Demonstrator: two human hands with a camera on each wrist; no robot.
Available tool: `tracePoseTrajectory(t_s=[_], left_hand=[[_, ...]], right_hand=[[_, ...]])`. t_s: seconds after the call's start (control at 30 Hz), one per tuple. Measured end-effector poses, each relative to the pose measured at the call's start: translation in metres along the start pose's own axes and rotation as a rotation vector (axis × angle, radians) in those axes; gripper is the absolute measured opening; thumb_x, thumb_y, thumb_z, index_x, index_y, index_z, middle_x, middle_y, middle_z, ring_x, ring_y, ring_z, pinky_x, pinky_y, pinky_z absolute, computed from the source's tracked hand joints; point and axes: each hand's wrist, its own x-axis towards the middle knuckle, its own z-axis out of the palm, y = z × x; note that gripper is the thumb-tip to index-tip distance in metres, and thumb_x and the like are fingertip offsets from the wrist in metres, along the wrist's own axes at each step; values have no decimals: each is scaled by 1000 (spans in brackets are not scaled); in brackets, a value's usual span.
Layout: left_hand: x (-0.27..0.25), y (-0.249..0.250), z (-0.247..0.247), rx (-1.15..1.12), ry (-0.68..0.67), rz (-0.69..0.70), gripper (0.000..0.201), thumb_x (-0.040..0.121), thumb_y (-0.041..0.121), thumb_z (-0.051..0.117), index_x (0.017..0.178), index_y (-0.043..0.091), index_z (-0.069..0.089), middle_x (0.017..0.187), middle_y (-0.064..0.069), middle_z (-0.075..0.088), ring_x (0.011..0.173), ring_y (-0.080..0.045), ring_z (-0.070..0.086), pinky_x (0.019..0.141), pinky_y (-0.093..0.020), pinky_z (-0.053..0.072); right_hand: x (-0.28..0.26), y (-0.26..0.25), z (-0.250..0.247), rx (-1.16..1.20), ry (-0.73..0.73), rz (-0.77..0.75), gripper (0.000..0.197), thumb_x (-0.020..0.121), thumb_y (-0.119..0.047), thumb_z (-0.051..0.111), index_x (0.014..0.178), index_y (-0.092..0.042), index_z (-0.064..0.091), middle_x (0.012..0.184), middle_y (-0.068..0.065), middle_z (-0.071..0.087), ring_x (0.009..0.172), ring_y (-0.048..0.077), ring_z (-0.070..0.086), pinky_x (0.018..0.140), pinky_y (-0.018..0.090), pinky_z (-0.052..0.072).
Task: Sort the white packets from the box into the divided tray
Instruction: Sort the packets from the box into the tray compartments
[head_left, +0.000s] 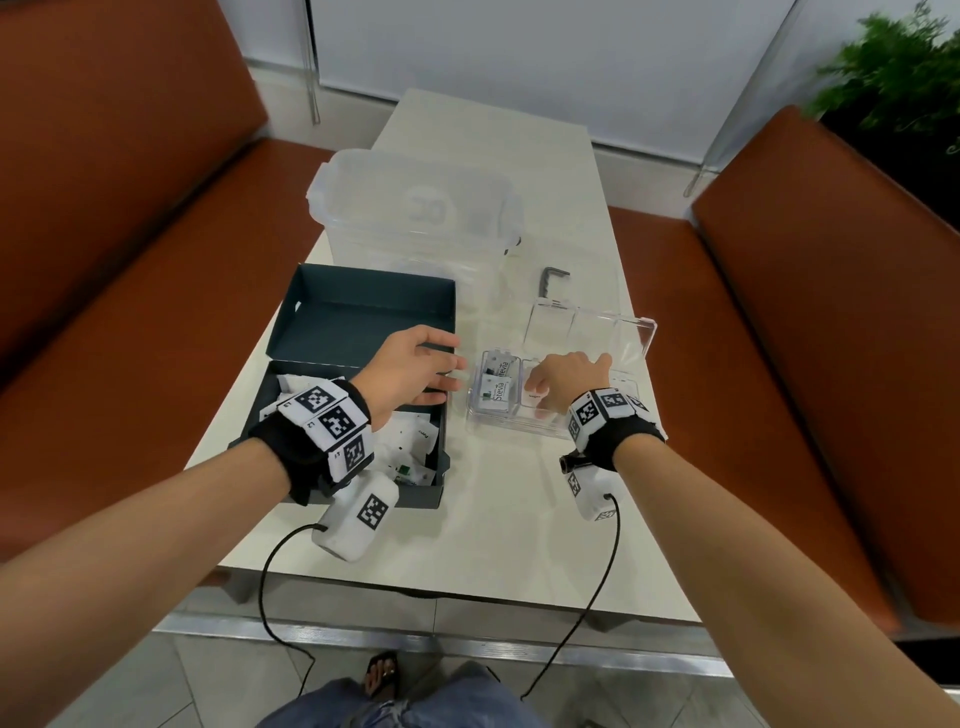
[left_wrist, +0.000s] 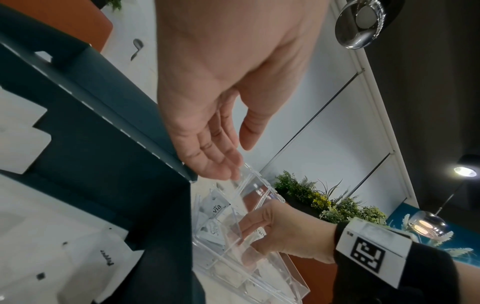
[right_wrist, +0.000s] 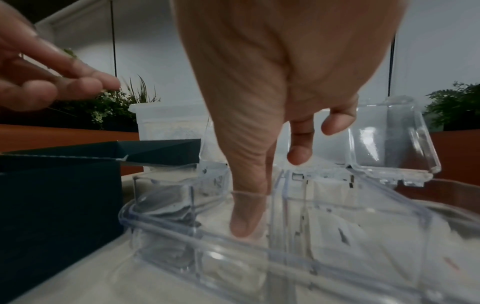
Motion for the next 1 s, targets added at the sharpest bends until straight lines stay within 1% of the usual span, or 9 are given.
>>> tracePoseTrajectory(t_s=[0.13, 0.23, 0.43, 0.6, 0.67, 0.73, 0.83, 0.9, 1.0], left_hand=[[0, 0, -18, 92, -13, -8, 18, 95, 13, 60, 112, 20, 60, 103, -3, 72, 85, -17, 72, 73, -29, 59], [-2, 0, -40, 266, -69, -19, 17, 95, 16, 59, 112, 18, 61, 102, 0, 72, 90, -17, 70, 73, -26, 57], [-6, 2, -88, 994, -161, 31, 22, 95, 23, 59, 116, 17, 62, 107, -2, 66, 90, -16, 60, 71, -23, 44], [-10, -4, -121, 1319, -27, -4, 23, 94, 14, 55, 116, 16, 62, 116, -7, 62, 99, -24, 59, 81, -33, 49], [-13, -8, -132, 1373, 79, 4, 25, 92, 9, 54, 116, 15, 60, 115, -10, 58, 100, -29, 58, 83, -39, 52], [-15, -12, -138, 1352, 140, -32, 31, 92, 8, 58, 122, 9, 53, 117, -15, 55, 101, -32, 58, 84, -40, 52], [-17, -20, -140, 1256, 150, -136, 41, 93, 2, 54, 133, 2, 43, 120, -22, 55, 99, -35, 61, 82, -40, 55], [-18, -23, -140, 1202, 162, -147, 47, 93, -3, 49, 138, 3, 39, 122, -24, 53, 100, -38, 62, 82, -43, 56], [-19, -27, -139, 1136, 180, -140, 56, 92, -6, 48, 143, 5, 28, 124, -27, 50, 102, -42, 60, 85, -47, 54]], right_hand=[[-8, -11, -22, 104, 267, -17, 25, 92, -18, 52, 106, -30, 68, 104, -4, 68, 103, 23, 58, 97, 42, 32], [-18, -35, -47, 389, 362, -161, 25, 93, -14, 49, 100, -21, 72, 99, 1, 71, 94, 23, 63, 91, 38, 47], [-33, -110, -62, 482, 164, -539, 19, 91, -11, 56, 101, -9, 73, 100, 5, 72, 92, 18, 65, 87, 24, 48], [-27, -163, -41, 321, -124, -520, 20, 91, -16, 60, 103, -4, 70, 106, 12, 68, 93, 24, 63, 81, 26, 48], [-21, -174, -31, 301, -236, -453, 16, 89, -16, 61, 76, -7, 61, 87, 13, 64, 66, 19, 60, 59, 25, 49], [-15, -182, -22, 276, -277, -380, 20, 88, -17, 63, 73, -8, 53, 80, 7, 56, 57, 14, 52, 48, 21, 41], [-11, -195, -13, 264, -275, -344, 20, 88, -16, 62, 102, -2, 59, 91, 9, 54, 76, 22, 54, 59, 27, 44], [-10, -206, -12, 312, -319, -333, 8, 87, -13, 61, 90, -7, 56, 91, 10, 54, 80, 25, 54, 64, 31, 48], [-10, -223, -12, 367, -384, -338, 18, 85, -11, 61, 75, -13, 47, 78, 5, 50, 78, 25, 55, 61, 29, 49]])
